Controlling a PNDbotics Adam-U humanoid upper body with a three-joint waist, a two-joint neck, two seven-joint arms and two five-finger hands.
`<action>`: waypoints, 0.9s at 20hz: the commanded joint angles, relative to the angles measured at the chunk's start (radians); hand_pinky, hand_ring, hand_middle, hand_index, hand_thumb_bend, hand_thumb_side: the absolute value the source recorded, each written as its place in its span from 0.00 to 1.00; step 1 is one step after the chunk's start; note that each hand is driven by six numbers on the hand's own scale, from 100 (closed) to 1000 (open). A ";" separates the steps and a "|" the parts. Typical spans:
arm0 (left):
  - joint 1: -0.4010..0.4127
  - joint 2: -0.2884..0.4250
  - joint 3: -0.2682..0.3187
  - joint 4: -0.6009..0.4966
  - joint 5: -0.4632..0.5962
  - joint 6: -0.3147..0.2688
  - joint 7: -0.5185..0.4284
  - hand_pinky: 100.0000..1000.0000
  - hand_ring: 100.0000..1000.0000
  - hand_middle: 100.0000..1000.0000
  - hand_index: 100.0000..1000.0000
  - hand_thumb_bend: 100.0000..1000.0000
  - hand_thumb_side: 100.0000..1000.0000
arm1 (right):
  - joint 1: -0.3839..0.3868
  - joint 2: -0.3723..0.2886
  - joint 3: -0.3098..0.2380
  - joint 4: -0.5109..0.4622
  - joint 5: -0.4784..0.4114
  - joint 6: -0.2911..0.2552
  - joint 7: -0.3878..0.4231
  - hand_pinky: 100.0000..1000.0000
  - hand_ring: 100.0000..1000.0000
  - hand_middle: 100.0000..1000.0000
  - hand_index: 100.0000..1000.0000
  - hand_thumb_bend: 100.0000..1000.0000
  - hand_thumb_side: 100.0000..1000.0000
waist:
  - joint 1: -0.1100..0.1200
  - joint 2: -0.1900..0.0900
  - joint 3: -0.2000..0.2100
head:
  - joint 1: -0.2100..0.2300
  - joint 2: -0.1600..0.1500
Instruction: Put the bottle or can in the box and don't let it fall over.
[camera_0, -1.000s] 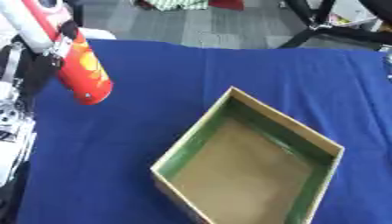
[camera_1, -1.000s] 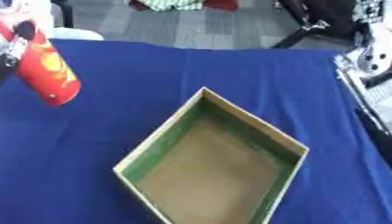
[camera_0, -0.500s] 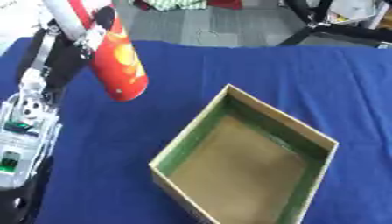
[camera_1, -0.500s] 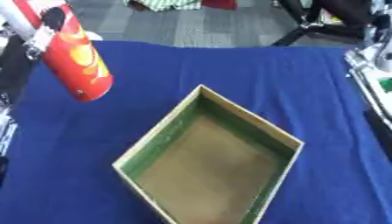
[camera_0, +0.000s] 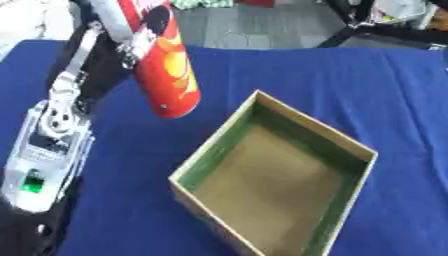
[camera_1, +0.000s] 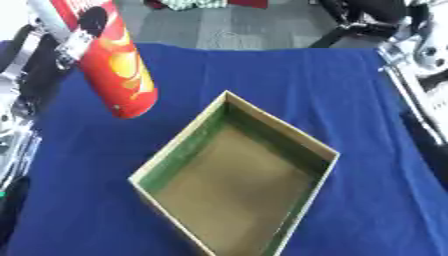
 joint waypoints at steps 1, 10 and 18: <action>-0.009 -0.004 -0.013 -0.049 0.015 0.005 -0.014 1.00 0.72 0.75 0.30 0.00 0.64 | -0.019 -0.005 -0.002 -0.018 0.014 -0.002 0.018 0.72 0.48 0.51 0.52 0.00 0.00 | 0.002 -0.032 -0.002 | -0.007 0.013; 0.013 -0.006 -0.085 -0.126 0.082 0.038 -0.073 1.00 0.71 0.76 0.30 0.00 0.64 | -0.033 0.041 0.027 -0.018 0.053 -0.030 0.094 0.71 0.49 0.49 0.52 0.00 0.00 | 0.010 -0.049 -0.013 | -0.011 0.031; 0.034 -0.010 -0.153 -0.123 0.056 0.023 -0.130 1.00 0.71 0.76 0.30 0.00 0.60 | -0.048 0.058 0.046 -0.018 0.047 -0.061 0.139 0.72 0.51 0.48 0.52 0.00 0.00 | 0.010 -0.058 -0.028 | -0.012 0.036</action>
